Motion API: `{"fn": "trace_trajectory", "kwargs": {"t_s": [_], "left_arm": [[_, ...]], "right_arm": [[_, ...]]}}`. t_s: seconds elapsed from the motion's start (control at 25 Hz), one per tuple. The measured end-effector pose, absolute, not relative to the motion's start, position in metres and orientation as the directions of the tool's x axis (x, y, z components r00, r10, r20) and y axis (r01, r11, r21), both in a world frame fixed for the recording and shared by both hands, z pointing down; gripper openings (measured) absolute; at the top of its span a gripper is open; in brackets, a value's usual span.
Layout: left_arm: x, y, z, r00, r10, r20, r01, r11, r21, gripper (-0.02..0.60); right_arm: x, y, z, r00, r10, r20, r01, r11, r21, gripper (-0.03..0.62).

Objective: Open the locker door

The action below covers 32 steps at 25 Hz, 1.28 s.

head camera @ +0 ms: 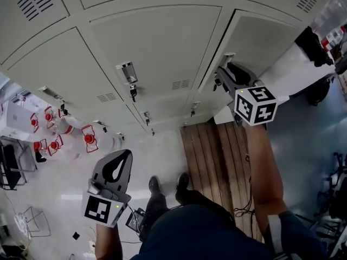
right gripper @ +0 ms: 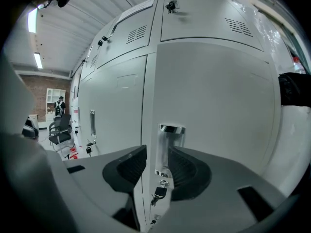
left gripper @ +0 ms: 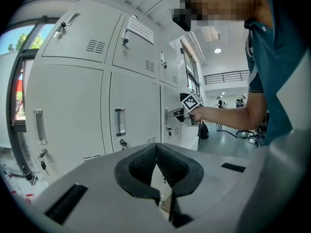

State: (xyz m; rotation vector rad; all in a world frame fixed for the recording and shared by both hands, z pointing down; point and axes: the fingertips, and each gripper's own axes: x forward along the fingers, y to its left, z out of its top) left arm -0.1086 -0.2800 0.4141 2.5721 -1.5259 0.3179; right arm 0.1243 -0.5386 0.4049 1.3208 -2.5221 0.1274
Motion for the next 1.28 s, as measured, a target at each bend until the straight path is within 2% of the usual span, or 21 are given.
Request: {"fn": "trace_trajectory", "kwargs": {"t_s": [0.52,0.68,0.72,1.28], "left_arm": [[-0.123,-0.281,0.437,0.472,-0.840,0.266,-0.877,-0.478,0.049,0.017],[-0.128,-0.281,0.442,0.483,-0.833,0.271,-0.871,-0.488,0.053,0.017],[-0.130,-0.281,0.443,0.486,-0.831,0.271,-0.870,-0.491,0.054,0.017],[-0.131,-0.283,0.428,0.569,-0.779,0.261,-0.812,-0.583,0.032,0.017]], "right_arm": [[0.103,-0.570,0.414,-0.460,-0.837,0.297,-0.858,0.505,0.095,0.153],[0.104,-0.572,0.416,-0.435,-0.853,0.289,-0.871,0.480,0.103,0.138],[0.105,-0.570,0.416,-0.431,-0.855,0.288,-0.873,0.476,0.107,0.121],[0.135,-0.506,0.416,-0.380,-0.878,0.291,-0.899,0.424,0.105,0.107]]}}
